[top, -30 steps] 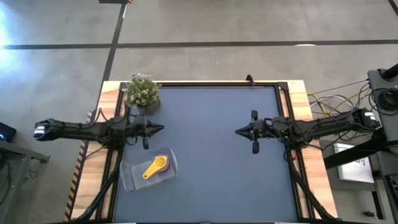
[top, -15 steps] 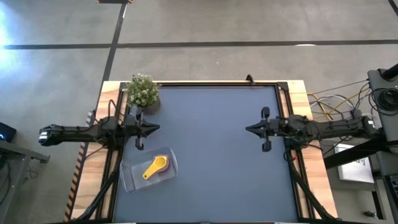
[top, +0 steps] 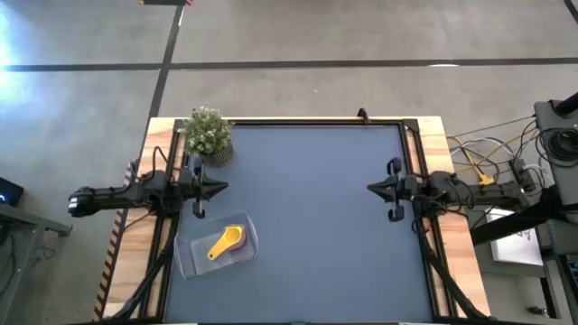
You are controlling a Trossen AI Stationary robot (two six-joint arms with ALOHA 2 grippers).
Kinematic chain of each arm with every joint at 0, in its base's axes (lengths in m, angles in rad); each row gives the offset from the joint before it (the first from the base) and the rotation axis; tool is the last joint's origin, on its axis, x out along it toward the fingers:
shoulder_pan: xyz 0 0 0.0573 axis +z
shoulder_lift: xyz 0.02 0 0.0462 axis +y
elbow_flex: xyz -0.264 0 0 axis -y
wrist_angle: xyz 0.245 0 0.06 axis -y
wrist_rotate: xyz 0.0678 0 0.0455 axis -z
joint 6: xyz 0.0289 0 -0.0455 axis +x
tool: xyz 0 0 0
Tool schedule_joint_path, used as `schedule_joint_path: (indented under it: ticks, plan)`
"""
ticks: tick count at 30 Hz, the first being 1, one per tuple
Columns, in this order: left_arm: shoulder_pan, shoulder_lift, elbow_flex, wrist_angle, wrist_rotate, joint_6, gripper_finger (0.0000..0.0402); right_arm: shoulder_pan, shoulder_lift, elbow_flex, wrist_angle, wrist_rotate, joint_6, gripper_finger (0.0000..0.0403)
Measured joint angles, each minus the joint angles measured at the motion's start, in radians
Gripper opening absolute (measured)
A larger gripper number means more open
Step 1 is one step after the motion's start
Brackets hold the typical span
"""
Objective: Nest measuring cups in basket
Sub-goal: Return to Home Position
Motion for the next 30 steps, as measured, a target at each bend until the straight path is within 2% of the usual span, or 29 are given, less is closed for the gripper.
schedule_joint_path:
  ticks: [9, 11, 14, 16, 23, 30]
  plan:
    - [-0.001, 0.001, 0.000, -0.042, 0.007, -0.001, 0.0000, -0.003, 0.006, -0.002, -0.033, 0.015, 0.001, 0.0009]
    - [-0.001, 0.011, 0.000, -0.043, 0.008, -0.001, 0.0000, -0.002, 0.012, -0.002, -0.050, 0.077, -0.005, 0.0009]
    - [-0.001, 0.018, 0.000, -0.043, 0.008, -0.003, 0.0000, -0.003, 0.022, -0.002, -0.083, 0.226, 0.017, 0.0009]
    - [-0.001, 0.021, 0.000, -0.044, 0.008, -0.010, 0.0000, -0.004, 0.027, -0.002, -0.083, 0.271, 0.048, 0.0009]
    - [-0.001, 0.021, 0.000, -0.043, 0.008, -0.010, 0.0000, -0.004, 0.030, -0.002, -0.079, 0.271, 0.141, 0.0009]
    - [-0.001, 0.021, 0.000, -0.044, 0.008, -0.010, 0.0000, -0.004, 0.029, -0.002, -0.078, 0.271, 0.141, 0.0009]
